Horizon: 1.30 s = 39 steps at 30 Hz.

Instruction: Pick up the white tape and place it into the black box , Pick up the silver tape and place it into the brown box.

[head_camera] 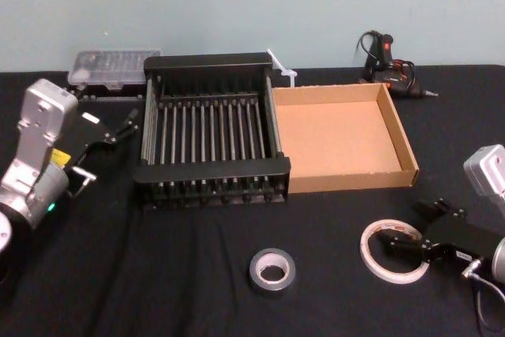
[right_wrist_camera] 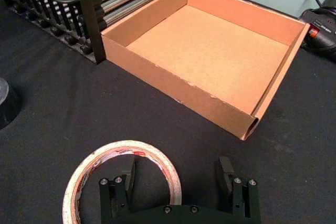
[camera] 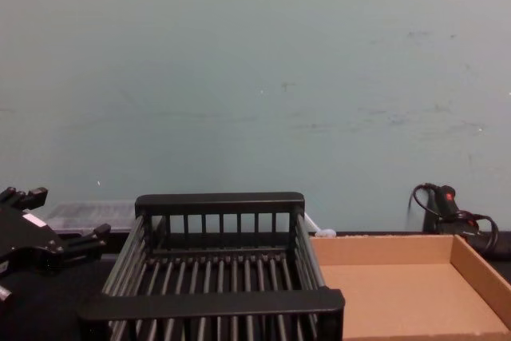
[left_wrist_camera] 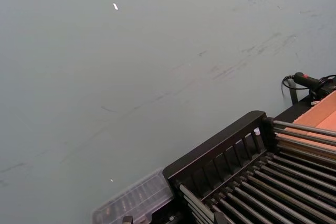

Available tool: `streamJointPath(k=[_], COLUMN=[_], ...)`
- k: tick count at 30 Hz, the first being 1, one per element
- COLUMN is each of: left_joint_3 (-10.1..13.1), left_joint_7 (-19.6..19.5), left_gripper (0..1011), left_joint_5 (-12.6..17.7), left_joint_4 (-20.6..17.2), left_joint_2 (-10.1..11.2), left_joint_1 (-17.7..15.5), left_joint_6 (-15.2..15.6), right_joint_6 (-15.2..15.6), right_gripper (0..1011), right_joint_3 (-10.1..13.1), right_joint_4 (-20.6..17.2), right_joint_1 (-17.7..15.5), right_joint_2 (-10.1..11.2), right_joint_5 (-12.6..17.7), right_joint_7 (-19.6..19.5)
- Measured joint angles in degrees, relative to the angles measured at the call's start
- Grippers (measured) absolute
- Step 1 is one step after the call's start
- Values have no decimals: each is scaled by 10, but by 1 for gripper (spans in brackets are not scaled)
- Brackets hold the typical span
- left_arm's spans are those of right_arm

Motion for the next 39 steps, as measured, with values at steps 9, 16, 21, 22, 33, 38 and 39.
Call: streamJointPath(k=[9, 16, 21, 22, 33, 38, 39], left_joint_3=[0, 0, 0, 0, 0, 0, 0], left_joint_7=[0, 0, 0, 0, 0, 0, 0], left_gripper=[1001, 1001, 1001, 1001, 1001, 1001, 1001], left_joint_5=[0, 0, 0, 0, 0, 0, 0], left_joint_4=[0, 0, 0, 0, 0, 0, 0], left_joint_2=[0, 0, 0, 0, 0, 0, 0], left_joint_1=[0, 0, 0, 0, 0, 0, 0], left_joint_6=[0, 0, 0, 0, 0, 0, 0], right_joint_6=[4, 8, 10, 10, 10, 9, 9], right_gripper=[1002, 1003, 1002, 1002, 1002, 1003, 1003], right_joint_3=[1, 1, 2, 2, 2, 2, 2], right_joint_4=[3, 3, 4, 4, 4, 4, 4], right_joint_1=[1, 2, 2, 2, 2, 2, 2], right_joint_2=[-3, -4, -5, -5, -4, -4, -4], right_joint_5=[-3, -3, -3, -3, -2, -2, -2], right_joint_7=[3, 6, 6, 6, 6, 6, 6])
